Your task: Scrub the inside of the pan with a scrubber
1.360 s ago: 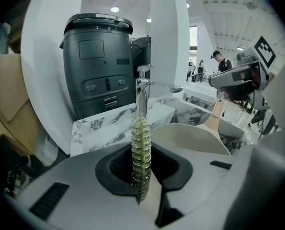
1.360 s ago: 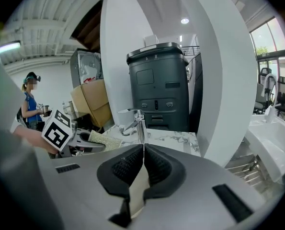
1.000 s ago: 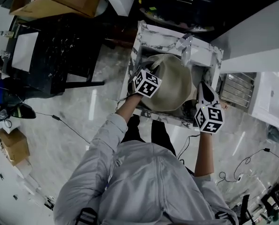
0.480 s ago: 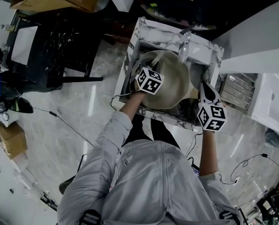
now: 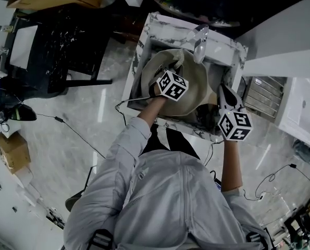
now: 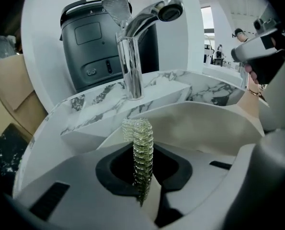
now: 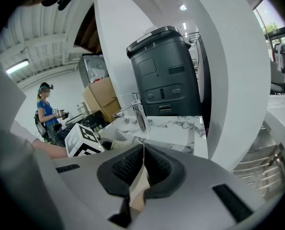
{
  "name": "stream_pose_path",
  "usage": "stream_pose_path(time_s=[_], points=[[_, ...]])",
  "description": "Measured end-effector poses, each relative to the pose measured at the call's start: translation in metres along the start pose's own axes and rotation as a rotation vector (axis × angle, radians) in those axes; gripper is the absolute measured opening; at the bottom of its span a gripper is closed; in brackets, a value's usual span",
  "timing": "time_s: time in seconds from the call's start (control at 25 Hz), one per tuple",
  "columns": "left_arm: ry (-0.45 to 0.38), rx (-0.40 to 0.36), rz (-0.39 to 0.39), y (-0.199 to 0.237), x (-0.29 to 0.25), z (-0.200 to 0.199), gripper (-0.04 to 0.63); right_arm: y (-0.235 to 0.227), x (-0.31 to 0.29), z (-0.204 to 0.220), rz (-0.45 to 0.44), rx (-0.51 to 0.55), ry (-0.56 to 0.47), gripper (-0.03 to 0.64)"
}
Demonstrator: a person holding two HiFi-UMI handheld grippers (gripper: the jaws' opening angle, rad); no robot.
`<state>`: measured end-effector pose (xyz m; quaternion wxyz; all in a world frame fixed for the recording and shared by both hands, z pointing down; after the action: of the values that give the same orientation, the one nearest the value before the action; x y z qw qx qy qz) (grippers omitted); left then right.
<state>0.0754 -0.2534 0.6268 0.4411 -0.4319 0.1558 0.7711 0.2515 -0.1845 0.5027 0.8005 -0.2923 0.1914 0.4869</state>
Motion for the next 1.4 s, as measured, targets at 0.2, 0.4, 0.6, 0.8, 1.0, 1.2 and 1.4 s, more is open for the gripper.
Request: stream_pose_path(time_s=[0.2, 0.4, 0.6, 0.8, 1.0, 1.2, 1.4], points=[[-0.012, 0.033, 0.101, -0.02, -0.016, -0.004, 0.066, -0.008, 0.005, 0.004, 0.017, 0.009, 0.009, 0.035], [-0.064, 0.105, 0.195, -0.027, -0.025, -0.013, 0.066, -0.015, 0.011, 0.004, 0.039, 0.02, 0.0, 0.035], [-0.103, 0.115, 0.287, -0.035, -0.035, -0.022, 0.066, -0.017, 0.013, 0.005, 0.041, 0.015, -0.003, 0.035], [-0.097, 0.119, 0.36, -0.034, -0.036, -0.027, 0.066, -0.021, 0.012, 0.005, 0.048, -0.004, -0.005, 0.035], [-0.096, 0.132, 0.424, -0.035, -0.035, -0.03, 0.066, -0.018, 0.012, 0.005, 0.066, -0.021, 0.002, 0.035], [-0.09, 0.123, 0.493, -0.041, -0.031, -0.033, 0.066, -0.012, 0.021, 0.001, 0.104, -0.064, -0.012, 0.035], [-0.1, 0.16, 0.573, -0.054, -0.022, -0.037, 0.066, -0.007, 0.024, -0.001, 0.138, -0.108, -0.021, 0.035]])
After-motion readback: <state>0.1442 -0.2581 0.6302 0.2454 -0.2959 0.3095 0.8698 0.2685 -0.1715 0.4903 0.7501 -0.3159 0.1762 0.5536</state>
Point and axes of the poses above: the fingertips, and each gripper's own axes: x backward along the fingers, y to its left, z out of its underside, the point moved 3 cm from there along x, backward along the fingers, and after that the axes turned 4 degrees about y, right-handed, at the moved point
